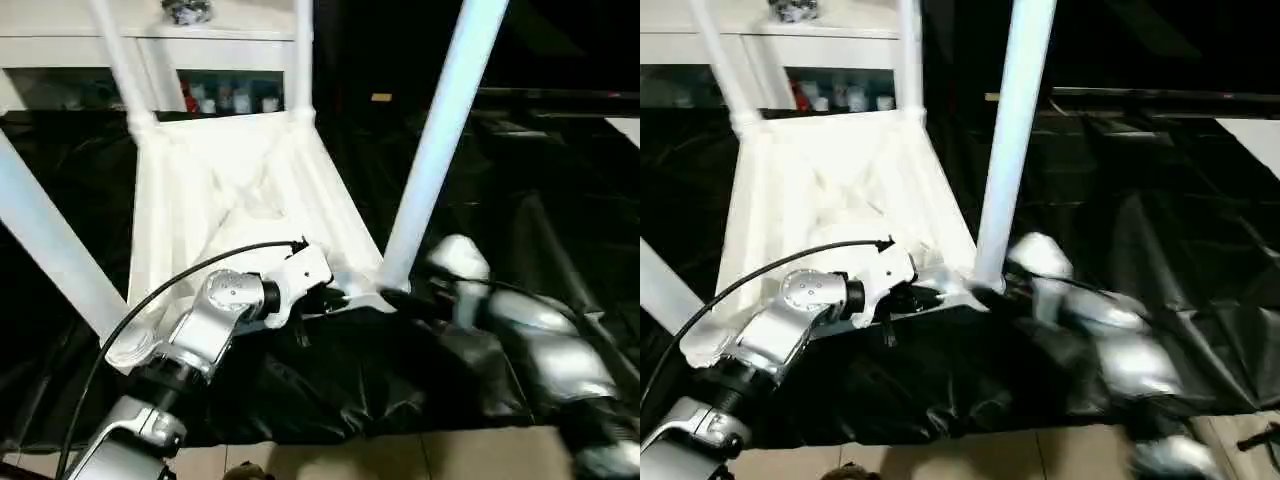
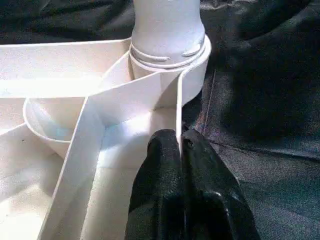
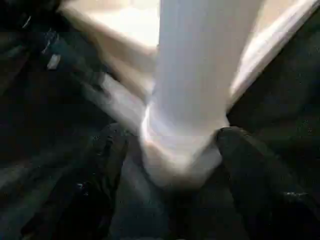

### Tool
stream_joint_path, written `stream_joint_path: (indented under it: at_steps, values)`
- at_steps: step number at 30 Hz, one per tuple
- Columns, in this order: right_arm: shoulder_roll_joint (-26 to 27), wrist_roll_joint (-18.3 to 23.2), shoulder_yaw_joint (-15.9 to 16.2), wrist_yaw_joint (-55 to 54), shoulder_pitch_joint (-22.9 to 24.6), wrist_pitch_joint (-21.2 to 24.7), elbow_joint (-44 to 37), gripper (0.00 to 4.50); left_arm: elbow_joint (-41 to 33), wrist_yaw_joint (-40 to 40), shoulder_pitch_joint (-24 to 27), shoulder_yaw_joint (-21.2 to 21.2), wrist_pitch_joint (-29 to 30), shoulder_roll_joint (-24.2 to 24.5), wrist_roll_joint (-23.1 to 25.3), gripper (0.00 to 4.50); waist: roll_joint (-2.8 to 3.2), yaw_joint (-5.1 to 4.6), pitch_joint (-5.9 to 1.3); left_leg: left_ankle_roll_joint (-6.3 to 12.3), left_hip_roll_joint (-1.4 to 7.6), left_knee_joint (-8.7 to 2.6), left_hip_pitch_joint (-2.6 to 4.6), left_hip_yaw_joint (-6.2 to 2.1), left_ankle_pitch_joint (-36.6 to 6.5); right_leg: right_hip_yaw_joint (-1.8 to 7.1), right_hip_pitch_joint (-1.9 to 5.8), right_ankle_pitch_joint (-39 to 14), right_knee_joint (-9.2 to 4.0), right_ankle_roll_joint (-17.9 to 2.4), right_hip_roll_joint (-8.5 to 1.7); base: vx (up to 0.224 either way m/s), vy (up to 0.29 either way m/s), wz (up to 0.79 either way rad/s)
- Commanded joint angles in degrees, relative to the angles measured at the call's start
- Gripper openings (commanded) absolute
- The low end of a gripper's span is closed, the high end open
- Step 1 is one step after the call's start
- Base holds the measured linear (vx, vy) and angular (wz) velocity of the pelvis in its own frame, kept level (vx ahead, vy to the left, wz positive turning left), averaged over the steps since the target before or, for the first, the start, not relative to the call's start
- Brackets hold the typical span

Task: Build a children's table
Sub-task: Rotate leg to tighten

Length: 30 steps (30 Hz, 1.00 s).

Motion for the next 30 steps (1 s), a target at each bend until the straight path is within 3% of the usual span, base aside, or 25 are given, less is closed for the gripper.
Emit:
stream_joint_path:
  at_steps: [1, 7, 9, 12, 14, 16, 21, 22, 23, 25, 28, 30]
  values:
    - [-2.1, 1.7, -0.9, 3.0, 1.3, 1.0, -2.9, 3.15, -1.7, -0.8, 1.0, -0.4, -1.5, -0.3, -2.0, 0.0, -0.95, -0.16, -2.74, 5.33, 4.29, -3.34, 0.7, -2.01, -7.3, 3.38, 2.13, -4.1, -4.7, -10.2, -6.13, 0.0, 0.0, 0.0]
    - [-5.3, 5.1, -1.4, 6.2, 4.9, 4.1, -8.5, 3.15, -3.1, -0.4, 2.5, -0.8, -3.6, 0.6, -1.3, 0.0, -0.9, -0.19, -2.78, 6.74, 4.27, -3.13, 0.71, -1.99, -6.2, 3.29, 1.92, -2.7, -4.61, -10.6, -5.95, 0.0, 0.0, 0.0]
    - [-4.3, 5.8, -0.6, 5.9, 5.4, 5.0, -10.4, 3.17, -5.4, 0.2, 3.2, 1.1, -2.2, -0.2, -3.6, 0.44, -0.72, -0.12, -2.77, 6.67, 4.32, -3.18, 0.72, -2.03, -6.4, 3.27, 1.87, -2.7, -4.56, -10.8, -5.98, 0.0, 0.0, 0.0]
    - [-3.7, 6.0, -0.1, 5.8, 5.4, 5.4, -11.0, 3.17, -7.0, 0.5, 3.5, 2.4, -1.2, -0.9, -5.3, 0.62, -0.62, 0.01, -2.9, 5.93, 4.48, -3.2, 0.79, -2.03, -6.6, 3.19, 1.76, -2.4, -4.48, -12.0, -6.01, 0.0, 0.0, 0.0]
    - [-2.6, 6.2, 1.2, 5.7, 5.2, 5.9, -11.6, 3.17, -12.1, -0.1, 4.9, 4.7, 3.7, -1.7, -9.5, 0.89, -0.65, 0.05, -2.79, 5.37, 4.73, -3.31, 0.9, -2.01, -6.8, 3.2, 1.69, -1.1, -4.22, -13.2, -6.08, 0.0, 0.0, 0.0]
    - [-1.6, 5.9, 2.2, 5.2, 4.5, 6.1, -11.3, 3.17, -16.2, -0.3, 6.7, 5.5, 6.8, -1.4, -11.4, 0.92, -0.78, -0.09, -2.72, 5.26, 4.61, -3.31, 0.77, -2.01, -7.0, 3.19, 1.77, -1.4, -4.17, -13.6, -6.11, 0.0, 0.0, 0.0]
    - [2.1, 3.9, 2.7, 0.4, 0.7, 5.3, -7.3, 3.17, -24.1, 1.5, 14.1, 6.6, 10.1, 1.2, -12.0, 1.33, -1.45, -0.92, -2.53, 4.66, 4.4, -3.51, 0.49, -2.15, -6.6, 3.2, 1.83, -5.2, -4.19, -11.9, -6.09, 0.0, 0.0, 0.0]
    - [2.4, 3.9, 2.6, 0.0, 0.4, 5.3, -7.1, 3.17, -25.0, 1.7, 14.9, 6.7, 10.4, 1.5, -12.3, 1.35, -1.49, -1.19, -2.36, 4.59, 4.25, -3.57, 0.47, -2.01, -7.0, 3.21, 1.68, -6.3, -4.54, -11.5, -5.85, 0.0, 0.0, 0.0]
    - [2.7, 3.6, 2.6, -0.4, 0.0, 5.3, -6.7, 3.17, -26.2, 1.8, 15.9, 6.9, 10.9, 1.9, -12.8, 1.55, -1.15, -1.26, -2.36, 3.98, 4.38, -3.52, 0.84, -1.94, -7.7, 3.33, 1.48, -7.1, -4.69, -11.2, -5.79, 0.0, 0.0, 0.0]
    - [3.6, 2.7, 2.7, -2.0, -1.4, 4.6, -4.8, 3.17, -29.3, 1.7, 18.4, 7.4, 12.2, 2.8, -14.0, 1.75, -1.83, -1.4, -2.34, 3.24, 4.53, -3.68, 0.9, -1.97, -8.1, 3.31, 1.51, -7.1, -4.54, -11.5, -5.81, 0.0, 0.0, 0.0]
    - [5.9, 0.9, 2.1, -7.8, -5.4, 3.4, 1.5, 3.17, -34.5, 0.9, 22.6, 8.2, 14.5, 5.0, -16.0, 1.88, -2.13, -1.91, -2.0, 2.21, 4.5, -3.97, 0.88, -2.01, -8.6, 3.31, 1.41, -7.0, -4.45, -12.4, -5.78, 0.0, 0.0, 0.0]
    - [6.6, 0.3, 1.8, -9.7, -6.9, 2.9, 3.9, 3.17, -35.7, 0.6, 23.9, 8.5, 14.7, 5.8, -16.4, 2.2, -2.08, -2.21, -1.89, 1.58, 4.32, -3.9, 0.96, -1.89, -9.3, 3.4, 1.28, -8.3, -4.54, -12.3, -5.7, 0.0, 0.0, 0.0]
